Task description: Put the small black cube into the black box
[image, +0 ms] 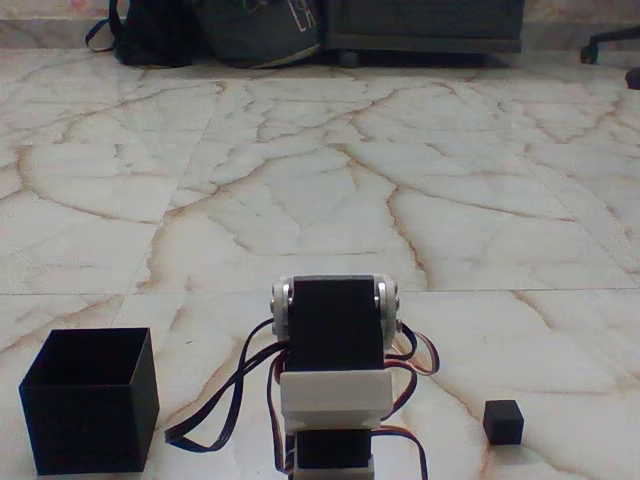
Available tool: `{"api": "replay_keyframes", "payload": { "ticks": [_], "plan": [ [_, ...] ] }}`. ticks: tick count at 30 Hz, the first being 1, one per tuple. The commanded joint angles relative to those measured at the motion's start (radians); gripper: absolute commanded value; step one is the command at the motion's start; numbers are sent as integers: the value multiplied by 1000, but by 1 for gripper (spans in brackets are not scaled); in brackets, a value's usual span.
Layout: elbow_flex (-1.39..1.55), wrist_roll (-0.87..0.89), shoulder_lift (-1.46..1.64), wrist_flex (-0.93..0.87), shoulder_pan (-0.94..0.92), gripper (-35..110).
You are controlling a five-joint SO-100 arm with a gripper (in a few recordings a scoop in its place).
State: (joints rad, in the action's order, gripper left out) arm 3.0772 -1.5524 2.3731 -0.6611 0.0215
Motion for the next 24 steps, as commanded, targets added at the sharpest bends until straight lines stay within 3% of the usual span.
{"api": "replay_keyframes", "payload": {
  "ticks": [1,9,15,19,24],
  "plan": [
    [5,5,-8,11,-3,4],
    [5,34,-9,12,-5,3],
    [2,-109,-28,44,-3,5],
    [-256,-97,-233,14,-14,6],
    [-515,-282,-462,31,-178,7]
  ]
}}
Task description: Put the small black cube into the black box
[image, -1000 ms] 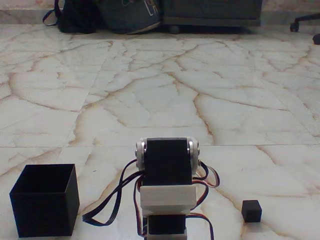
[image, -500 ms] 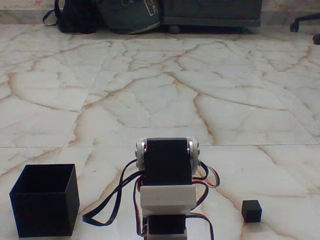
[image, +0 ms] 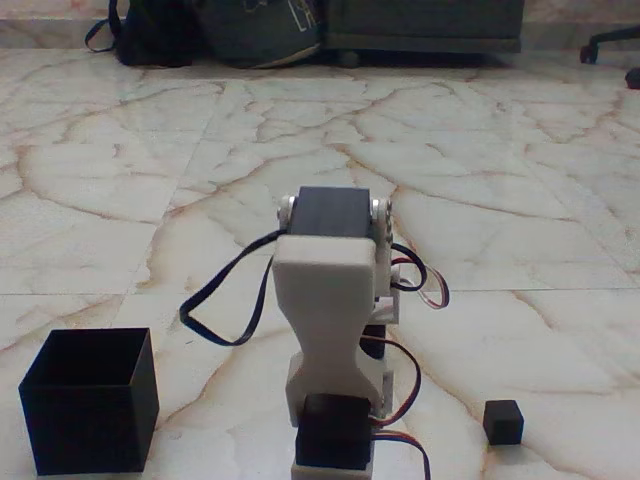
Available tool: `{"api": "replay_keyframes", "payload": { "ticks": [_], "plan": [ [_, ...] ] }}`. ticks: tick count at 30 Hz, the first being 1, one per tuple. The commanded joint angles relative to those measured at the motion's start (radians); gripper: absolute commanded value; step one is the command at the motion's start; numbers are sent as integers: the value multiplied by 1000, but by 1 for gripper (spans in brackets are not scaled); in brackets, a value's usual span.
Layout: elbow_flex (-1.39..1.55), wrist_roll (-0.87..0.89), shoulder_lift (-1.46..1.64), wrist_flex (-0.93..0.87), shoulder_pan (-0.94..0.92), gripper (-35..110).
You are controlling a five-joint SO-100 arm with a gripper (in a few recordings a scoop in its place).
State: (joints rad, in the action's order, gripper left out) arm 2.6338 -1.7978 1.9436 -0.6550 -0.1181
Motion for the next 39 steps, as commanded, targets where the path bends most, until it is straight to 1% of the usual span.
{"api": "replay_keyframes", "payload": {
  "ticks": [1,3,6,13,17,19,22,26,29,31,34,39],
  "plan": [
    [-98,-71,-51,31,-64,8],
    [-163,-100,-137,71,-101,8],
    [-311,-127,-275,75,-152,9],
    [-597,-268,-431,-3,-339,9],
    [-649,-407,-529,52,-463,9],
    [-723,-433,-614,83,-500,9],
    [-884,-456,-753,89,-532,9],
    [-910,-451,-822,110,-565,9],
    [-1000,-488,-927,143,-601,9],
    [-1014,-489,-951,147,-609,9],
    [-1009,-482,-1043,239,-601,9],
    [-1008,-428,-1058,245,-549,8]
  ]
}}
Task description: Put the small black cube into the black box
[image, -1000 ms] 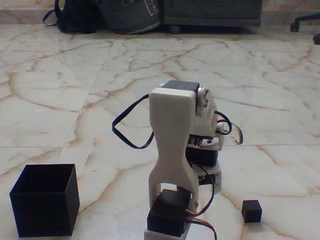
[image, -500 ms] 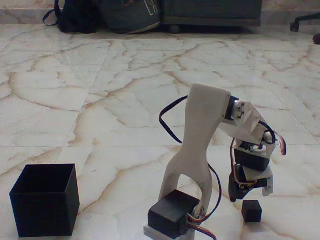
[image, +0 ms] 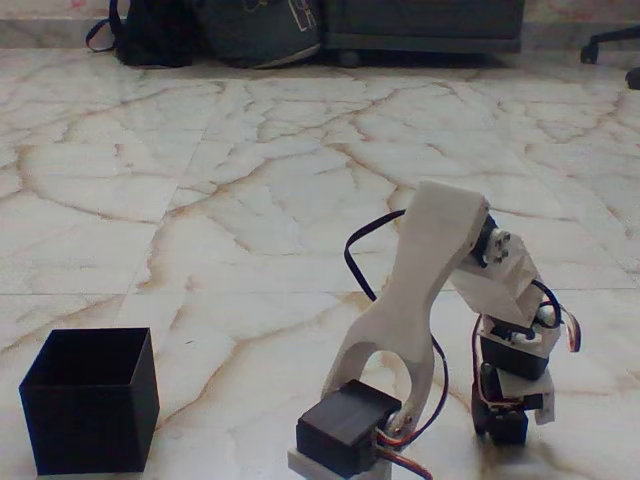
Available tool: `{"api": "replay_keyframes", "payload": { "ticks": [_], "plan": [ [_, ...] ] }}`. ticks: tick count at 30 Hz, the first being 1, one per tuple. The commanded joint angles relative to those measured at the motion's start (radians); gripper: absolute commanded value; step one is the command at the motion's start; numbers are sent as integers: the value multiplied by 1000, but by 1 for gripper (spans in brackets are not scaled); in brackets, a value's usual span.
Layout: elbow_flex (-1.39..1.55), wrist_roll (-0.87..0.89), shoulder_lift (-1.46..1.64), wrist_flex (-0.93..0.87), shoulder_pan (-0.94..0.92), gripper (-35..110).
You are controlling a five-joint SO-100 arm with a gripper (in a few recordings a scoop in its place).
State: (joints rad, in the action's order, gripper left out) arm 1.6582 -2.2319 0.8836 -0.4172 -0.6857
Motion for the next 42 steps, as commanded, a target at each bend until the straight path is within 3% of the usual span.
{"api": "replay_keyframes", "payload": {
  "ticks": [1,7,19,23,42],
  "plan": [
    [-34,15,2,6,29,6],
    [-34,8,12,-20,25,1],
    [-20,170,393,-379,196,1],
    [-18,331,511,-449,336,1],
    [0,910,701,-396,954,1]
  ]
}}
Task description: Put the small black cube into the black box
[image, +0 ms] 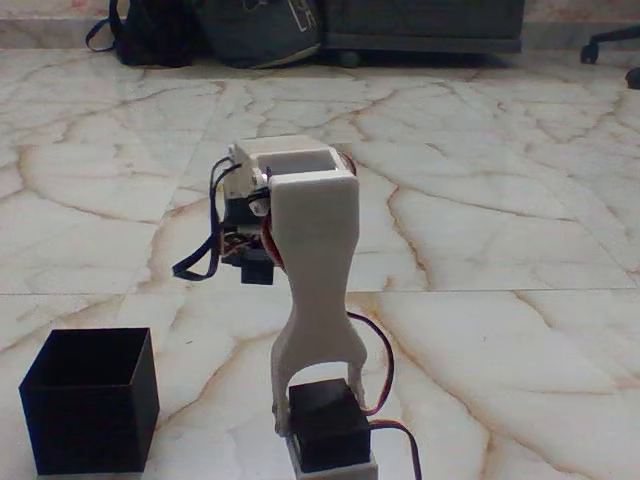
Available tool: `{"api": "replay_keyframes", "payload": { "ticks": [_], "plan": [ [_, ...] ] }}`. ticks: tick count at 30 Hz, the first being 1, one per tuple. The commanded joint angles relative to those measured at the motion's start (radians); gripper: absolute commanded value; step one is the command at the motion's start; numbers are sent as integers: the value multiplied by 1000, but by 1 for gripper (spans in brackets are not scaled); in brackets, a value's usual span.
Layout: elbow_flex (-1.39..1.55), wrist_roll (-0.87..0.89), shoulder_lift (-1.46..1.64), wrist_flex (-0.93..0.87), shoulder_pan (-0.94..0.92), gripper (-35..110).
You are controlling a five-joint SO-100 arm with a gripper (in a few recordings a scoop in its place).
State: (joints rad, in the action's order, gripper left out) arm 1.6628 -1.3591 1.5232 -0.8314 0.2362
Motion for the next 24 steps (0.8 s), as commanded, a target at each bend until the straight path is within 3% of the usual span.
{"api": "replay_keyframes", "payload": {
  "ticks": [1,9,17,24],
  "plan": [
    [-5,61,63,34,61,1],
    [35,130,55,107,244,1],
    [43,314,15,155,459,1],
    [57,394,-94,209,512,1]
  ]
}}
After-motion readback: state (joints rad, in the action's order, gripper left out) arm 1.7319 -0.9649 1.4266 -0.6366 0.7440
